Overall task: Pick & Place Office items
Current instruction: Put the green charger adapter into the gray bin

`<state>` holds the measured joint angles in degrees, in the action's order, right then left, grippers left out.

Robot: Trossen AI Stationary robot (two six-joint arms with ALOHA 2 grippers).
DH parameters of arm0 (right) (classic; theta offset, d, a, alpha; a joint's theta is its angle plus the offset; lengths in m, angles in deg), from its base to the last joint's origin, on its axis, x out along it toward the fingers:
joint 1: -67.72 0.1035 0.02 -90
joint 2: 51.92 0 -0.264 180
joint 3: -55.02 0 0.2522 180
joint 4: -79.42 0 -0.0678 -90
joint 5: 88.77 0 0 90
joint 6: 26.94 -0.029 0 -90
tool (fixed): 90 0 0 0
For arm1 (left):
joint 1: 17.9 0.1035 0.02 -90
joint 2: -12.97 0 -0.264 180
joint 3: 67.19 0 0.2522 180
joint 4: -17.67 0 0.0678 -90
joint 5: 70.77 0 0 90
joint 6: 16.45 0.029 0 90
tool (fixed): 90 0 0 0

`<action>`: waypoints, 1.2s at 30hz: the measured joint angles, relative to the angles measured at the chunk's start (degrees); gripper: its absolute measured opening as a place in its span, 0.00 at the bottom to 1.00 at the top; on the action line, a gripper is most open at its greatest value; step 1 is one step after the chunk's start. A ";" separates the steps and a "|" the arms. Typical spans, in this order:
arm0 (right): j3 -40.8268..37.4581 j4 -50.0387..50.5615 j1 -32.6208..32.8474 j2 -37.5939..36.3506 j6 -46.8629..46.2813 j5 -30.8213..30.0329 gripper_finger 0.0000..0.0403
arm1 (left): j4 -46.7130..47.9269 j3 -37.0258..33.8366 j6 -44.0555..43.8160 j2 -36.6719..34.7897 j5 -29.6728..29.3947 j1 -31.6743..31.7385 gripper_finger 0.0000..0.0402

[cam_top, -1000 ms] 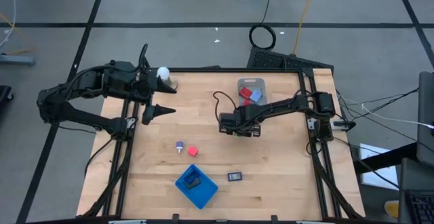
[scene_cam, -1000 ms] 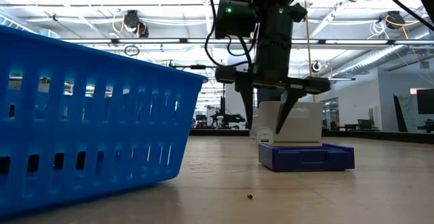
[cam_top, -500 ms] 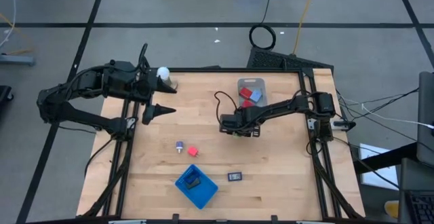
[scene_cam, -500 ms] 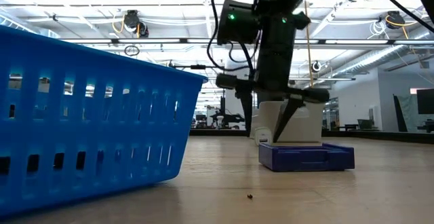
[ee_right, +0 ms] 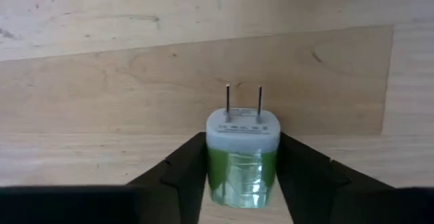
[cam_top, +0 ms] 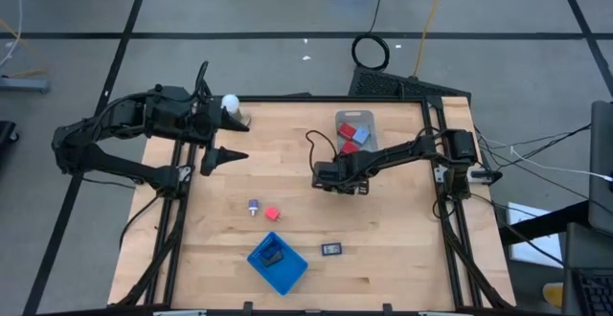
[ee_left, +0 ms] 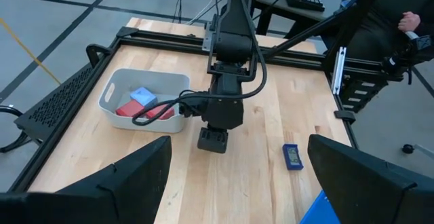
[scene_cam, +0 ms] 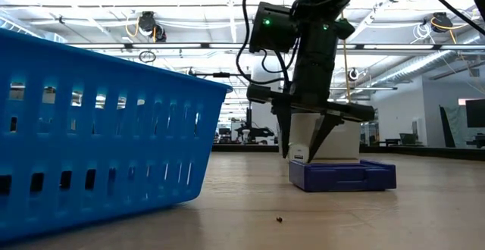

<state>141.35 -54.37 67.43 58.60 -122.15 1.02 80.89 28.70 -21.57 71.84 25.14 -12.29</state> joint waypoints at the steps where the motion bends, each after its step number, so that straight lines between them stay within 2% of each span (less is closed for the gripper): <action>1: -0.02 -0.02 0.00 0.02 0.14 -0.02 0.35 | 0.00 0.00 0.12 0.00 0.00 0.00 0.87; 3: -0.04 -0.10 0.02 0.06 0.65 -0.02 0.31 | 0.00 0.00 0.12 0.00 0.00 0.00 0.87; 9: -0.06 -0.31 0.02 0.11 1.95 -0.27 0.30 | 0.00 0.00 0.12 0.00 -0.03 0.00 0.87; 16: -0.30 -1.28 0.67 -2.35 3.01 -4.91 0.30 | 0.00 0.02 0.14 0.00 -0.09 0.00 0.87; 21: -0.19 -1.68 1.50 -6.61 5.43 -9.20 0.30 | 0.00 0.02 0.01 0.00 -1.58 0.00 0.87; 27: -0.19 -2.89 2.88 -12.35 12.61 -12.11 0.30 | -1.16 0.02 -1.63 0.00 -3.30 0.00 0.87; 36: -0.11 -3.10 4.55 -25.17 26.70 -15.11 0.30 | -10.15 0.04 -9.02 0.00 -5.05 0.00 0.87</action>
<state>141.24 -57.47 71.97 33.44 -95.46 -14.09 70.74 28.74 -30.59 71.84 20.09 -12.29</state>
